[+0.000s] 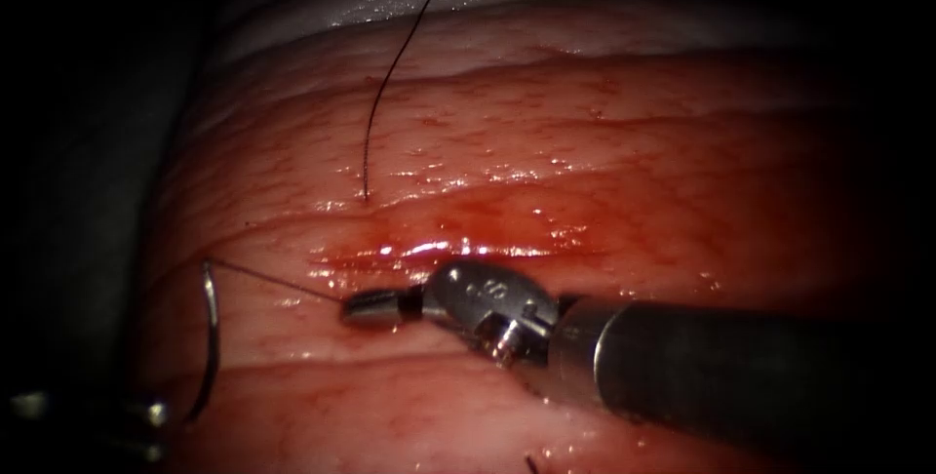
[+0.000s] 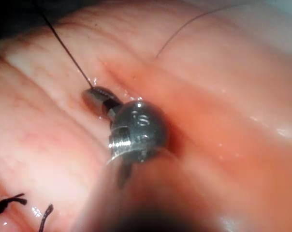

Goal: Wound Closure
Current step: Using the right hand, pull the suture through.

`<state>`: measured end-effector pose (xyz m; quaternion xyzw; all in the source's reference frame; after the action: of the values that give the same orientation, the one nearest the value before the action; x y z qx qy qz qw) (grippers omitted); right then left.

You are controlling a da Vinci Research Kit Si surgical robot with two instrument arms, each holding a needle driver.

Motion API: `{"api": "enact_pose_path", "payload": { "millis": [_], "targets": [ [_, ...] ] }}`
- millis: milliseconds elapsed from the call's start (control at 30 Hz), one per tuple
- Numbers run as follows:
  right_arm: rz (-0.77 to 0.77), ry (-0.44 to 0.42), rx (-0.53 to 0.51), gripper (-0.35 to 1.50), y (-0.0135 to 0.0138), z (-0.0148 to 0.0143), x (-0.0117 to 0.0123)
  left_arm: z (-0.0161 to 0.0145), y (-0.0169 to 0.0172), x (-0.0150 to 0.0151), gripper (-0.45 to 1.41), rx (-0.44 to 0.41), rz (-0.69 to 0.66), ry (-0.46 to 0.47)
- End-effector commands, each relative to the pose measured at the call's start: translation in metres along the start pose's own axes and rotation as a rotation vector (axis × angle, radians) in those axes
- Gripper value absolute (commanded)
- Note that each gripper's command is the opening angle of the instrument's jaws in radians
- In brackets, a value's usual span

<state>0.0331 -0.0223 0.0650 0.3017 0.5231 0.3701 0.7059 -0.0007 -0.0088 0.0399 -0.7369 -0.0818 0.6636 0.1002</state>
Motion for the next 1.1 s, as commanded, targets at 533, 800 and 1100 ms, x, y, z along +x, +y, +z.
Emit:
{"api": "enact_pose_path", "payload": {
  "millis": [533,800,1100],
  "targets": [
    [0.137,0.011,0.071,-0.35,-0.0089,-0.0031,0.0016,0.0001,0.0032,-0.0038,-0.45,-0.005,0.066,-0.007],
    [0.147,-0.015,0.157,-0.35,-0.0158,-0.0033,0.002,-0.0008,0.0036,-0.0038,-0.45,0.029,0.069,-0.043],
    [-0.246,0.056,0.074,1.01,-0.0117,-0.002,0.0044,-0.004,0.0,-0.0044,-0.45,0.187,0.072,-0.141]
  ]
}}
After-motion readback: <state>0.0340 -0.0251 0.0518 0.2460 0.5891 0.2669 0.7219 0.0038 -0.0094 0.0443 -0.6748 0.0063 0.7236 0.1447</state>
